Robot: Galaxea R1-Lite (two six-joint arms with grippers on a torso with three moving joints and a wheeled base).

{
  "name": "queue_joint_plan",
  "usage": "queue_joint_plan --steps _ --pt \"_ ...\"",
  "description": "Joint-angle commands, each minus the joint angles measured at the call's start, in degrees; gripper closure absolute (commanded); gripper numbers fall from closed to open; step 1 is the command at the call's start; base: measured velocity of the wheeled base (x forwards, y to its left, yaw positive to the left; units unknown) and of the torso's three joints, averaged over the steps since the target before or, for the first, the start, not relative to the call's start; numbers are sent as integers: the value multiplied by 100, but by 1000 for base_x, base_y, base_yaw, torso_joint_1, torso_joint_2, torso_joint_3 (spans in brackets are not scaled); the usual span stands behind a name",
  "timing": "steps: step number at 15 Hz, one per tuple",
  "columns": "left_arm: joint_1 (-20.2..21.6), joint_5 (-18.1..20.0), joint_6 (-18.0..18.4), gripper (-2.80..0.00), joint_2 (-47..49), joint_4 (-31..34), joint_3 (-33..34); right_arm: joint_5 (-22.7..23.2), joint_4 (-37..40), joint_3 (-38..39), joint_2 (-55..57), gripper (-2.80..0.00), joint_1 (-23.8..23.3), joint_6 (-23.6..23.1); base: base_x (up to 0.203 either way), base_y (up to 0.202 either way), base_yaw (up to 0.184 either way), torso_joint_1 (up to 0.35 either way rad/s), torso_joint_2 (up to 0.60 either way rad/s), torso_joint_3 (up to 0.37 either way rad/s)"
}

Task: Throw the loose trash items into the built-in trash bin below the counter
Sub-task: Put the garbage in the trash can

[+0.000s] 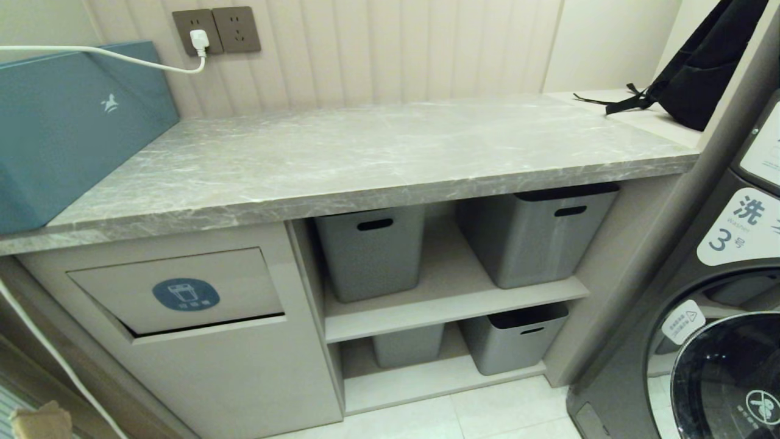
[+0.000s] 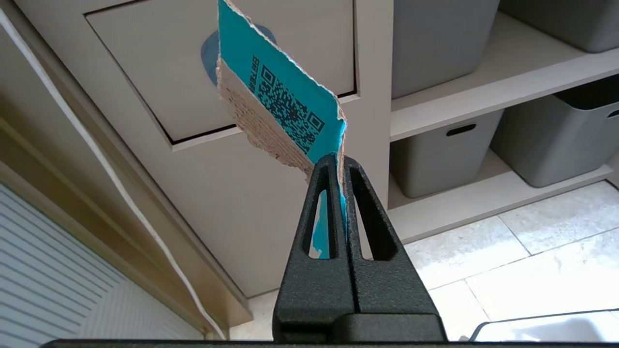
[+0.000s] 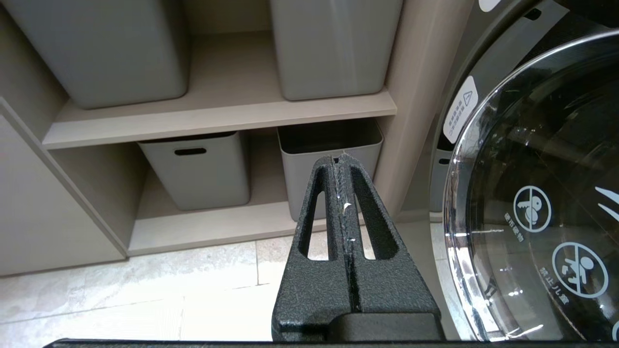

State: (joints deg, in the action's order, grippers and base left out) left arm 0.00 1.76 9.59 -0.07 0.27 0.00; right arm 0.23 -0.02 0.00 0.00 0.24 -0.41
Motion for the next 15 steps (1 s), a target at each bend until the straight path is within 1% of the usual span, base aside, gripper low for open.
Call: queue_joint_plan --steps 1,2,4,6,8,9,12,13,14,15 --pt "0 -9 -11 0 -1 -9 0 4 -4 0 0 0 2 -2 0 0 0 0 0 0" --pt "0 -1 -37 0 -1 -17 0 4 2 0 -1 0 2 -2 0 0 0 0 0 0" --pt "-17 182 -107 0 47 36 -16 4 2 0 -9 0 2 -2 0 0 0 0 0 0" --pt "-18 128 -369 0 349 29 -104 4 -6 0 -8 0 2 -2 0 0 0 0 0 0" --pt "-50 117 -766 0 1011 -254 -211 4 -6 0 -9 0 2 -2 0 0 0 0 0 0" --pt "-70 118 -1049 0 1436 -355 -295 4 1 0 -9 0 2 -2 0 0 0 0 0 0" --pt "-279 116 -2659 0 2411 -538 -341 4 -6 0 -9 0 2 -2 0 0 0 0 0 0" --pt "-325 151 -3163 0 2619 -576 -282 4 -6 0 -9 0 2 -2 0 0 0 0 0 0" --pt "-382 186 -3579 0 2654 -594 -215 4 1 0 -9 0 2 -2 0 0 0 0 0 0" --pt "-427 202 -3904 0 2675 -573 -192 4 2 0 -9 0 8 -2 0 0 0 0 0 0"
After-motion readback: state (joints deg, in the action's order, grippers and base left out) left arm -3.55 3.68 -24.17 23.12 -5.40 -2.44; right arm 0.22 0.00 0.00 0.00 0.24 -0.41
